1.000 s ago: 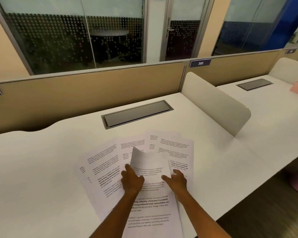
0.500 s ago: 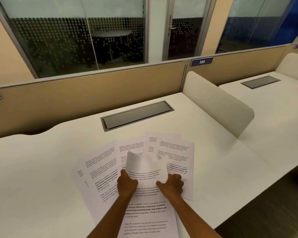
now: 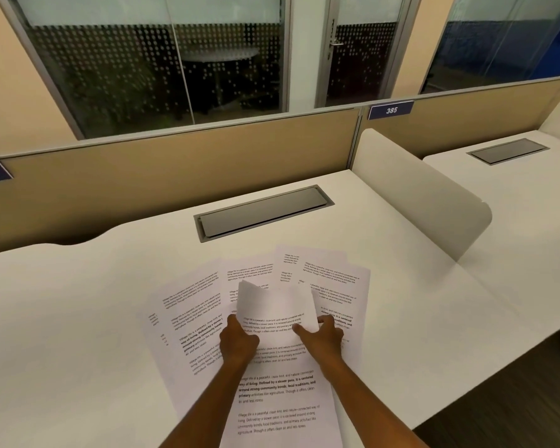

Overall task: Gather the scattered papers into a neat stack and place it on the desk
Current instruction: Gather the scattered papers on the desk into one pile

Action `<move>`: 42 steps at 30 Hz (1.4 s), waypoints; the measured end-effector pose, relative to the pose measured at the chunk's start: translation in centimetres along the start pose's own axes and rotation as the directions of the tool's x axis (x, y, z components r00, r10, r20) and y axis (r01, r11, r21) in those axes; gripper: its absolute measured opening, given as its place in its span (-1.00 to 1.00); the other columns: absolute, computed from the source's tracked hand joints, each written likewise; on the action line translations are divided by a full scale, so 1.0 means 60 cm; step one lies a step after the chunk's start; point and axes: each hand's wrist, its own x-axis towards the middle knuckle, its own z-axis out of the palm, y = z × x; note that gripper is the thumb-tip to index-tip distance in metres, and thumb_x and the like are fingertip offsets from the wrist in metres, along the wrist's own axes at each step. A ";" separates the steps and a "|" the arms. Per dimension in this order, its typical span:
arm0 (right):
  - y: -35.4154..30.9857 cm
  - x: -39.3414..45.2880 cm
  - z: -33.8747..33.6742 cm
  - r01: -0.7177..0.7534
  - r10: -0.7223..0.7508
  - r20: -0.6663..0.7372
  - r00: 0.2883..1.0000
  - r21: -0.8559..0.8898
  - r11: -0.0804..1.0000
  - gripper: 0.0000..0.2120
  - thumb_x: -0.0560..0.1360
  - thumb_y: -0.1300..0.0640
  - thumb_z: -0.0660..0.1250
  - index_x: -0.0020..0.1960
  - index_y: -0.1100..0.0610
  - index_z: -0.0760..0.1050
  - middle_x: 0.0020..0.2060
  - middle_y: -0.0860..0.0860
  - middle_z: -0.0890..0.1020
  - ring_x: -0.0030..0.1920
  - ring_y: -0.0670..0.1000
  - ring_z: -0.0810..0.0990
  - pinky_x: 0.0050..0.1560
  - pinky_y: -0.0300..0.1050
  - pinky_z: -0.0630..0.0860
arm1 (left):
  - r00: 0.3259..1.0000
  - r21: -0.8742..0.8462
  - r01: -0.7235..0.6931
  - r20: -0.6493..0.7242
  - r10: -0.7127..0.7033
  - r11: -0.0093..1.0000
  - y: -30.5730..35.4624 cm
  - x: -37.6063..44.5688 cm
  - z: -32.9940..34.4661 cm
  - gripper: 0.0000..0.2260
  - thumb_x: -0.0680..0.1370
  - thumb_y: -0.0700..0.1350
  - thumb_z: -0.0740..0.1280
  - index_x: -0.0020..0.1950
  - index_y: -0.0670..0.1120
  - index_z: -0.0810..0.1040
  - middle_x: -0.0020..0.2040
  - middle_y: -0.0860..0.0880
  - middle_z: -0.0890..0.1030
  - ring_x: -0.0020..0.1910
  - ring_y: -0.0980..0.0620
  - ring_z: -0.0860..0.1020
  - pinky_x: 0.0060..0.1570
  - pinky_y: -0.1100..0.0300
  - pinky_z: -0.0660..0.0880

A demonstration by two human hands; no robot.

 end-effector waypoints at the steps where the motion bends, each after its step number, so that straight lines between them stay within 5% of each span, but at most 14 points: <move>1: -0.002 0.000 0.002 0.002 -0.002 -0.001 1.000 0.010 1.000 -0.38 0.37 -0.09 0.49 0.28 0.10 0.31 0.23 0.13 0.36 0.01 0.04 0.44 0.04 -0.11 0.50 | 1.000 -0.017 0.003 0.000 -0.003 1.000 -0.001 0.000 0.000 -0.56 0.41 -0.28 0.37 0.27 -0.17 0.37 0.11 -0.15 0.59 0.05 -0.15 0.60 0.01 -0.04 0.61; 8: -0.012 0.005 -0.012 0.002 -0.006 0.046 0.999 0.086 0.996 -0.43 0.37 -0.06 0.50 0.22 0.08 0.31 0.05 0.02 0.56 -0.04 0.00 0.53 -0.06 -0.14 0.51 | 1.000 -0.075 0.019 0.005 -0.019 0.997 -0.001 0.000 -0.004 -0.58 0.41 -0.29 0.39 0.23 -0.16 0.38 0.09 -0.13 0.59 0.02 -0.11 0.60 -0.03 0.00 0.63; 14: -0.005 0.002 -0.017 0.014 -0.017 0.050 0.999 0.054 0.998 -0.31 0.29 -0.05 0.56 0.30 0.06 0.33 0.13 0.03 0.58 0.12 0.10 0.60 0.15 0.05 0.57 | 0.999 -0.174 0.051 -0.006 -0.053 0.983 -0.005 -0.004 -0.008 -0.65 0.44 -0.30 0.37 0.19 -0.18 0.41 0.03 -0.10 0.56 -0.05 -0.06 0.53 -0.09 0.08 0.56; 22: 0.010 0.013 -0.044 0.009 -0.029 0.078 0.997 0.251 0.968 -0.73 0.38 0.19 0.52 0.05 0.11 0.57 -0.03 0.10 0.69 -0.22 0.01 0.66 -0.30 -0.22 0.59 | 1.000 -0.367 0.026 0.009 -0.025 0.930 0.005 0.010 -0.022 -0.68 0.47 -0.20 0.42 0.19 -0.13 0.47 0.07 -0.10 0.60 0.00 -0.08 0.58 -0.04 0.08 0.54; 26: 0.010 0.035 -0.076 -0.018 0.037 -0.054 0.998 0.328 0.944 -0.68 0.45 0.18 0.46 0.17 0.22 0.56 0.03 0.18 0.68 -0.10 0.15 0.65 -0.05 -0.05 0.61 | 0.998 -0.417 0.003 0.060 0.024 0.909 0.030 0.027 -0.023 -0.65 0.49 -0.11 0.43 0.24 -0.09 0.46 0.01 -0.13 0.66 -0.08 -0.11 0.62 -0.02 -0.05 0.61; 32: 0.024 0.076 -0.129 -0.040 0.119 -0.216 0.969 0.338 0.940 -0.74 0.49 0.17 0.41 0.13 0.27 0.58 0.03 0.22 0.67 -0.13 0.17 0.63 -0.04 0.02 0.62 | 0.992 -0.356 -0.057 0.087 0.094 0.933 0.072 0.033 -0.007 -0.64 0.53 -0.09 0.40 0.29 -0.10 0.44 0.23 -0.18 0.57 0.08 -0.10 0.53 0.02 0.08 0.51; 36: 0.036 0.094 -0.149 -0.059 0.145 -0.255 0.956 0.316 0.947 -0.76 0.51 0.16 0.38 0.12 0.25 0.59 0.06 0.23 0.66 -0.12 0.18 0.62 -0.13 -0.01 0.61 | 0.990 -0.306 -0.064 0.099 0.099 0.950 0.090 0.037 0.010 -0.62 0.54 -0.03 0.37 0.32 -0.10 0.43 0.36 -0.19 0.47 0.29 -0.17 0.47 0.18 -0.02 0.46; 42: 0.026 0.103 -0.147 -0.065 0.145 -0.217 0.965 0.335 0.940 -0.70 0.52 0.18 0.35 0.22 0.27 0.50 0.11 0.21 0.63 -0.14 0.11 0.55 -0.37 -0.21 0.43 | 0.993 -0.264 -0.068 0.076 0.091 0.962 0.113 0.046 0.029 -0.60 0.55 0.04 0.34 0.31 -0.13 0.43 0.31 -0.20 0.50 0.08 -0.03 0.45 0.14 0.01 0.47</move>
